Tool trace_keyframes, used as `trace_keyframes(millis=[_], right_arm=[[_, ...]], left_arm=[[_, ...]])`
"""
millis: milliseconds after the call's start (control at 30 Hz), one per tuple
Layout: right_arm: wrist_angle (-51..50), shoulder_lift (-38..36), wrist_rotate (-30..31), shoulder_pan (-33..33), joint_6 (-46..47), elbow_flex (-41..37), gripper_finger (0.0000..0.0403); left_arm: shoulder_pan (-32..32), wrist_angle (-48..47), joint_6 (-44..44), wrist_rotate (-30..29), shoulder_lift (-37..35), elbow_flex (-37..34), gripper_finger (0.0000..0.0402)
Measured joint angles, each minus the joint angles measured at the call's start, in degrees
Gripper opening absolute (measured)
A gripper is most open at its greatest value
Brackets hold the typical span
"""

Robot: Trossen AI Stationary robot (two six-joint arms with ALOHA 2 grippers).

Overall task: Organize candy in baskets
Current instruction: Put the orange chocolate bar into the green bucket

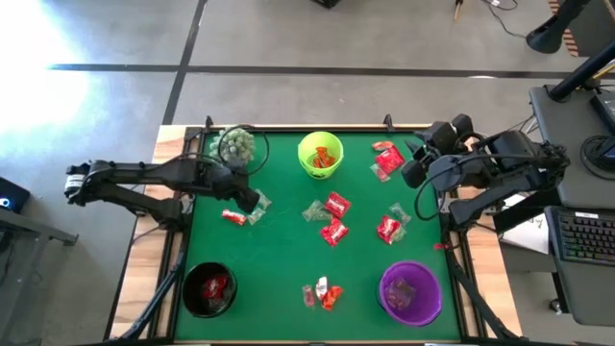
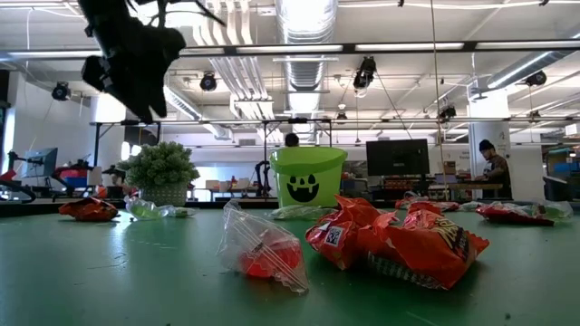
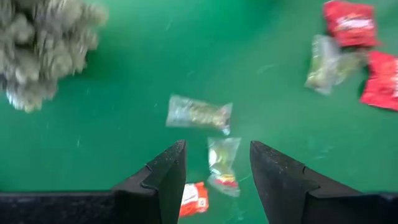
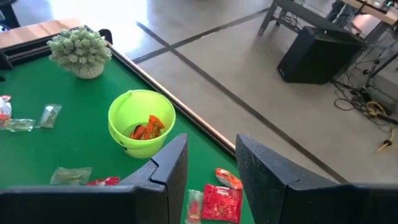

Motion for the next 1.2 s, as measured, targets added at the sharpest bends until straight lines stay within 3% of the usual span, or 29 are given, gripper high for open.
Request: trace_keyframes(millis=[167,367,567,733,1000,1200], right_arm=[[0.04,0.08,1.44,0.00,-0.23,-0.02,0.0128],[0.02,0.08,1.55,0.00,-0.21,-0.02,0.0128],[0.03,0.08,1.51,0.00,-0.10,-0.02,0.0128],[0.03,0.08,1.47,0.00,-0.04,-0.02,0.0127],[0.04,0.08,0.98,0.00,0.18,-0.02,0.0128],[0.12,0.08,0.96,0.00,0.35,-0.02,0.0128]], left_arm=[[-0.86,1.97,-2.15,3.85,0.00,-4.49,0.0159],[-2.30,12.85,-1.98,8.06,0.02,-10.41,0.0159],[-2.29,12.95,-2.24,10.26,-0.02,-12.46,0.0159],[-2.29,10.22,4.54,12.54,-0.02,-11.99,0.0159],[-2.29,-2.62,21.39,12.58,-0.02,-9.48,0.0159],[-2.29,-3.54,28.83,14.05,-0.02,-9.37,0.0160]])
